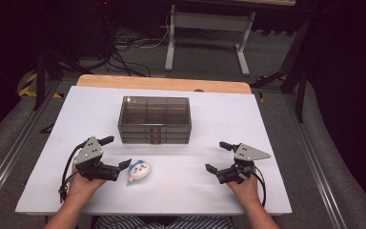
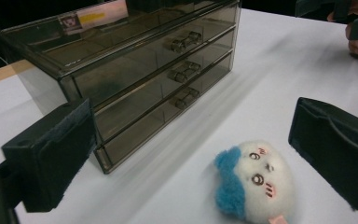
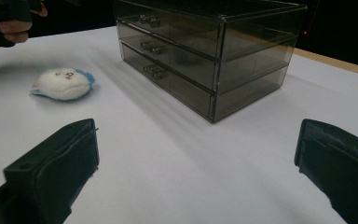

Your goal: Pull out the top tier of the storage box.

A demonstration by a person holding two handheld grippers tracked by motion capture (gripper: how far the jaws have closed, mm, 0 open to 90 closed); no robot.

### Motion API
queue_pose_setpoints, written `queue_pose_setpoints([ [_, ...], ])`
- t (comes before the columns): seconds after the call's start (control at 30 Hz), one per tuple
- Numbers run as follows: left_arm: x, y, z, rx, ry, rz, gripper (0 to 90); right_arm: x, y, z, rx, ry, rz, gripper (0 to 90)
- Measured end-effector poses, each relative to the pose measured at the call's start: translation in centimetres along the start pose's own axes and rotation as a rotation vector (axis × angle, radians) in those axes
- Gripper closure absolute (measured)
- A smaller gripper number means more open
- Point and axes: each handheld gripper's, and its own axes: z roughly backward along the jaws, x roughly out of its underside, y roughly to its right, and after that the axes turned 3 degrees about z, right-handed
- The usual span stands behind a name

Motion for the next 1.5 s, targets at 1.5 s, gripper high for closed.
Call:
queue_pose_setpoints([
  [1.5, -4.3, 1.0, -4.0, 0.037, -0.091, -0.099, 10.9, 0.0, -0.1, -0.2, -0.032, -0.001, 0.007, 0.9],
])
